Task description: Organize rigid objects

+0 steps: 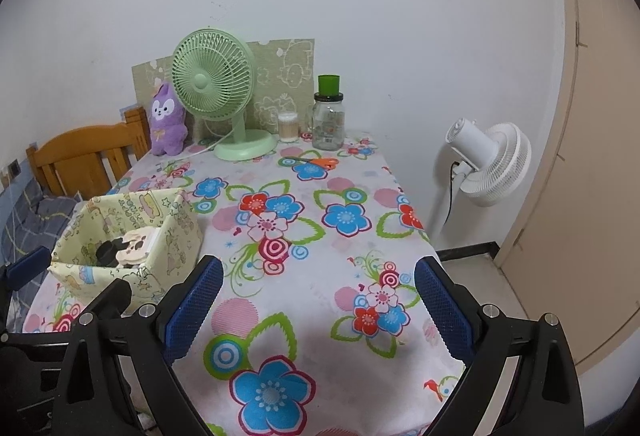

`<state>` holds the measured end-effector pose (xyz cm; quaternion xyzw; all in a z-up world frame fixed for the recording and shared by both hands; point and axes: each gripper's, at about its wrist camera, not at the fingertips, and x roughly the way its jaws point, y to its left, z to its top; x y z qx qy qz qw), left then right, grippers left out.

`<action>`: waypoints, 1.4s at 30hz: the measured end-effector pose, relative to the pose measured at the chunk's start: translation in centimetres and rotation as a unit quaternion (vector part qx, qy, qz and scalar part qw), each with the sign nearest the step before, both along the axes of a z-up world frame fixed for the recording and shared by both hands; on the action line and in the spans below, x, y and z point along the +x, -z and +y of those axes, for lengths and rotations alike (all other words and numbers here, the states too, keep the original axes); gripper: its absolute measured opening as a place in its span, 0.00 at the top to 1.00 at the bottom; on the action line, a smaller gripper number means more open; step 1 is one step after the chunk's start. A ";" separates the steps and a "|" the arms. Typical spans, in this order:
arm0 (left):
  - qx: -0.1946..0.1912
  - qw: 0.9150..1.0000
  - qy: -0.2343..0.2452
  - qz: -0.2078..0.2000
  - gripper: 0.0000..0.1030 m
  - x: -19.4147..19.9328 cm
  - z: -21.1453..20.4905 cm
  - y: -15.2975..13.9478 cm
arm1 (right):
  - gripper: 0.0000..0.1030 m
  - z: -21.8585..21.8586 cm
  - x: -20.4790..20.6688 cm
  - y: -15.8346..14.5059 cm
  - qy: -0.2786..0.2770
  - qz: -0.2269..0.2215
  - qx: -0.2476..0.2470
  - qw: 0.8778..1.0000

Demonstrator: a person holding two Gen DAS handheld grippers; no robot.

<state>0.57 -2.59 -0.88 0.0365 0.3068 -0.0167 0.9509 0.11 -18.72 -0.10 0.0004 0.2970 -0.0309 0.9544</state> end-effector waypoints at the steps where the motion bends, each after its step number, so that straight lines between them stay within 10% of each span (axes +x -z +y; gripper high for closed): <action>1: -0.001 1.000 0.000 0.001 0.00 0.1 0.0 0.0 | 0.05 -0.1 0.0 0.0 0.002 -0.002 0.000 1.000; 42: -0.023 1.000 -0.004 0.011 0.00 0.7 0.5 0.3 | 0.05 -0.2 0.3 0.3 -0.009 -0.004 0.020 1.000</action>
